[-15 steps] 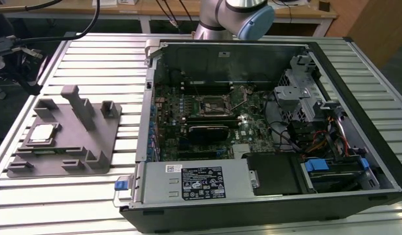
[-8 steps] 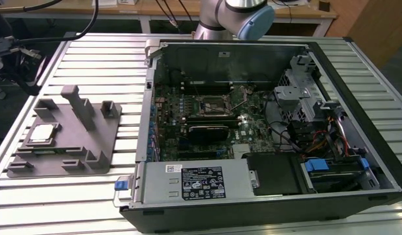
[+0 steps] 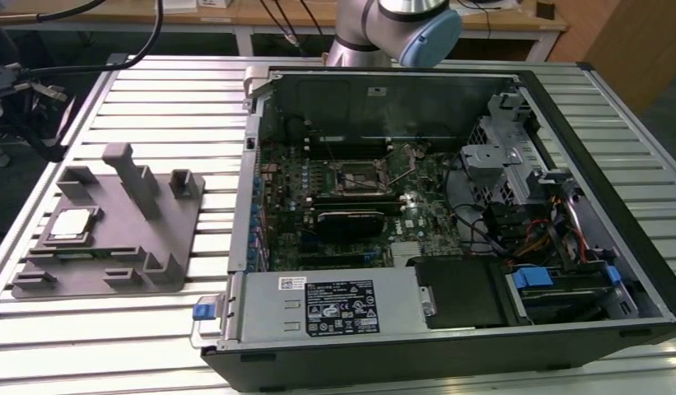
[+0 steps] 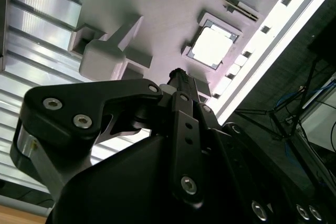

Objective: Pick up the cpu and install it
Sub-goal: 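Pick up the cpu and move it towards the insertion slot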

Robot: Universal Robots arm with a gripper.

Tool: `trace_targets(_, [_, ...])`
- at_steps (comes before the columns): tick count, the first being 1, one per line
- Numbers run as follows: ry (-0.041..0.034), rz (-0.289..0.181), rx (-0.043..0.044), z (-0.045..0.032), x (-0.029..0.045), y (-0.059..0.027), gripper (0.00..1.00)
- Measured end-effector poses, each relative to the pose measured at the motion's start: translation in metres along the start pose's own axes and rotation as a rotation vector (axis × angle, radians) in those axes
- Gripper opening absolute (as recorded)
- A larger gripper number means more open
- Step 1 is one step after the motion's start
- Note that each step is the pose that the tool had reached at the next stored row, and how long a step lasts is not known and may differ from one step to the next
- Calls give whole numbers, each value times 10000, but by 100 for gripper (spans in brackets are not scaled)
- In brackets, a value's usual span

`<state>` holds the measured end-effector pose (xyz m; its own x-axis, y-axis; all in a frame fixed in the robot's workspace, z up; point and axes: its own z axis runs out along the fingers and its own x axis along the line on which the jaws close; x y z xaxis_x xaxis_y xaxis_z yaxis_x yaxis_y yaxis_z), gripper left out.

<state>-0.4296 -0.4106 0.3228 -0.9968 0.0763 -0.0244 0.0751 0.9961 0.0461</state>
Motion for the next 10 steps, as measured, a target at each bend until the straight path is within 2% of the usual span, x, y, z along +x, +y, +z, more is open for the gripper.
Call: trace_targets(10, [0, 0, 0, 28, 17, -3, 11])
